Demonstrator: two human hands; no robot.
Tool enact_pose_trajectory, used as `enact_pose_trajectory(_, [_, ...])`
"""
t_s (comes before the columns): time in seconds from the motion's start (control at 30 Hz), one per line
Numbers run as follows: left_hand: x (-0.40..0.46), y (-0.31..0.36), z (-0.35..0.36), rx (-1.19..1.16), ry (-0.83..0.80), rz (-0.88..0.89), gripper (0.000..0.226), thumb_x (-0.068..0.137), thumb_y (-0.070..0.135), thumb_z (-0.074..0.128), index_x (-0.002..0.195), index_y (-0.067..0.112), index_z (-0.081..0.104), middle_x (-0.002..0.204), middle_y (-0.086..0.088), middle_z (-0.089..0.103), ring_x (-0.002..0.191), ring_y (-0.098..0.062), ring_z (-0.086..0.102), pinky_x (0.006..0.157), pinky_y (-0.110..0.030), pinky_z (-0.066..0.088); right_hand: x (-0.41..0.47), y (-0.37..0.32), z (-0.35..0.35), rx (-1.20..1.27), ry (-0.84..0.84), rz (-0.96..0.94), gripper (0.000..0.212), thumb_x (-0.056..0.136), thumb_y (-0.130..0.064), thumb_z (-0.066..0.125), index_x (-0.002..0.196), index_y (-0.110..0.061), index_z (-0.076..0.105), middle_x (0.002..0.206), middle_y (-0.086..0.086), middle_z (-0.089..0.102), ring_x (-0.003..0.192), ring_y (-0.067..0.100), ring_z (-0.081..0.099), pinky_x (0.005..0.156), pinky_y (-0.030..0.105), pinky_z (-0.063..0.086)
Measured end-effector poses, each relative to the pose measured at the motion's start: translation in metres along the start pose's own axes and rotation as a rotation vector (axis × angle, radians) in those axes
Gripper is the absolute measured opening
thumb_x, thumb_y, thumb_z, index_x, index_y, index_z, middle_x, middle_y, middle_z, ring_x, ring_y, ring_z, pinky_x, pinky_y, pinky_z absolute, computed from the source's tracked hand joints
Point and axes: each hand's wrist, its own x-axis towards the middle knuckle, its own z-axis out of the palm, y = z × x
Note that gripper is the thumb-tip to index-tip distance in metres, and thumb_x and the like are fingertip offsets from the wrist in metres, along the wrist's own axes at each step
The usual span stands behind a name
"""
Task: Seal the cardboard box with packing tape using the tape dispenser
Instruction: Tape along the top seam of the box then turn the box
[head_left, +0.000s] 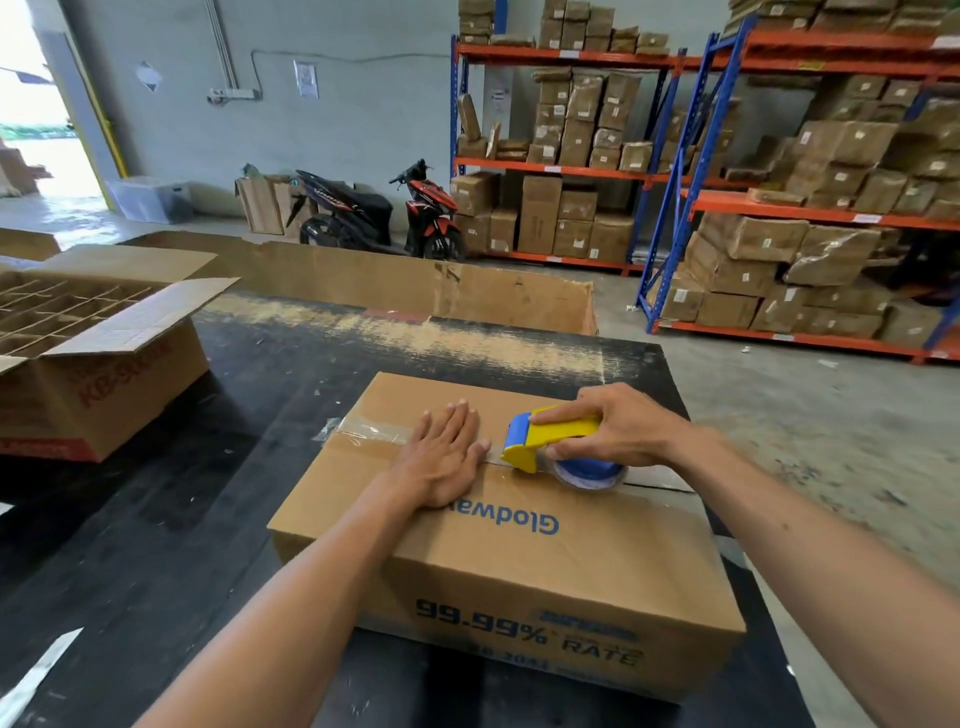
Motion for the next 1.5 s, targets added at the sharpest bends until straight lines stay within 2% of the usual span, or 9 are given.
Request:
enact_pose_trajectory(0.17, [0.003,-0.002,0.003,0.027,-0.015,-0.005,0.065,0.102,0.049,0.007,0.156,0.016,-0.009,0.164,-0.002,-0.016,0.149,-0.014,-0.016,0.121,-0.040,-0.011,0.007,-0.004,-0.002,-0.058,-0.024,-0.036,0.048,0.076,-0.072,0.063,0.122,-0.063,0.057,0.089,-0.010,0.055,0.081,0.009,0.050,0.069,0.032,0.040])
enact_pose_trajectory(0.3, [0.005,-0.004,0.004,0.033,-0.017,-0.009,0.066,0.102,0.051,0.007,0.156,0.017,-0.010,0.164,-0.001,-0.017,0.149,-0.014,-0.017,0.121,-0.041,-0.011,0.004,-0.004,-0.007,-0.030,-0.054,-0.032,0.047,0.077,-0.070,0.066,0.122,-0.061,0.059,0.089,-0.021,0.050,0.082,0.007,0.049,0.067,0.028,0.036])
enact_pose_trajectory(0.57, [0.002,-0.004,0.002,0.018,-0.033,0.011,0.066,0.102,0.051,0.005,0.155,0.016,-0.012,0.162,-0.001,-0.020,0.148,-0.013,-0.020,0.121,-0.041,-0.012,-0.034,0.037,-0.027,0.005,-0.073,0.035,0.052,0.066,-0.084,0.060,0.116,-0.070,0.055,0.094,-0.013,0.054,0.084,0.009,0.052,0.071,0.032,0.042])
enact_pose_trajectory(0.73, [-0.002,-0.002,-0.001,-0.013,0.000,0.006,0.067,0.103,0.051,0.007,0.156,0.013,-0.008,0.164,-0.005,-0.016,0.149,-0.016,-0.016,0.121,-0.042,-0.010,-0.028,0.025,-0.025,-0.183,-0.098,0.029,0.048,0.069,-0.084,0.057,0.115,-0.071,0.054,0.087,-0.016,0.051,0.079,0.006,0.047,0.065,0.029,0.035])
enact_pose_trajectory(0.87, [-0.011,-0.002,-0.004,-0.079,0.147,-0.232,0.070,0.103,0.047,0.011,0.155,0.002,-0.004,0.163,-0.016,-0.013,0.150,-0.027,-0.015,0.120,-0.045,-0.012,-0.030,0.029,-0.026,-0.179,-0.129,0.038,0.046,0.067,-0.085,0.055,0.112,-0.072,0.054,0.090,-0.016,0.052,0.082,0.007,0.048,0.069,0.031,0.039])
enact_pose_trajectory(1.03, [-0.029,-0.043,-0.009,-0.148,0.207,-0.573,0.072,0.104,0.041,0.017,0.151,-0.009,0.000,0.161,-0.028,-0.004,0.149,-0.039,-0.004,0.121,-0.047,-0.001,-0.027,0.028,-0.024,-0.172,-0.148,0.019,0.063,0.051,-0.101,0.034,0.107,-0.075,0.048,0.092,-0.010,0.053,0.084,0.008,0.049,0.077,0.037,0.046])
enact_pose_trajectory(1.13, [-0.033,-0.052,-0.012,-0.176,0.191,-0.631,0.070,0.104,0.038,0.020,0.151,-0.011,0.003,0.160,-0.030,0.003,0.148,-0.042,0.007,0.121,-0.047,0.007,-0.027,0.030,-0.023,-0.176,-0.142,0.009,0.066,0.048,-0.104,0.030,0.105,-0.076,0.048,0.090,-0.010,0.054,0.083,0.009,0.050,0.079,0.039,0.047])
enact_pose_trajectory(1.3, [-0.035,-0.055,-0.013,-0.143,0.207,-0.668,0.069,0.104,0.040,0.025,0.149,-0.011,0.015,0.151,-0.029,0.032,0.137,-0.042,0.033,0.112,-0.047,0.027,-0.024,0.028,-0.023,-0.183,-0.128,0.009,0.036,0.068,-0.084,0.056,0.103,-0.078,0.051,0.087,-0.010,0.055,0.081,0.009,0.051,0.075,0.037,0.046])
enact_pose_trajectory(1.5, [-0.033,-0.059,-0.011,-0.150,0.238,-0.678,0.068,0.102,0.044,0.028,0.144,-0.010,0.025,0.145,-0.028,0.039,0.131,-0.041,0.040,0.108,-0.047,0.032,-0.025,0.025,-0.024,-0.177,-0.127,0.015,0.043,0.069,-0.082,0.057,0.112,-0.073,0.055,0.089,-0.014,0.053,0.082,0.007,0.049,0.072,0.032,0.042])
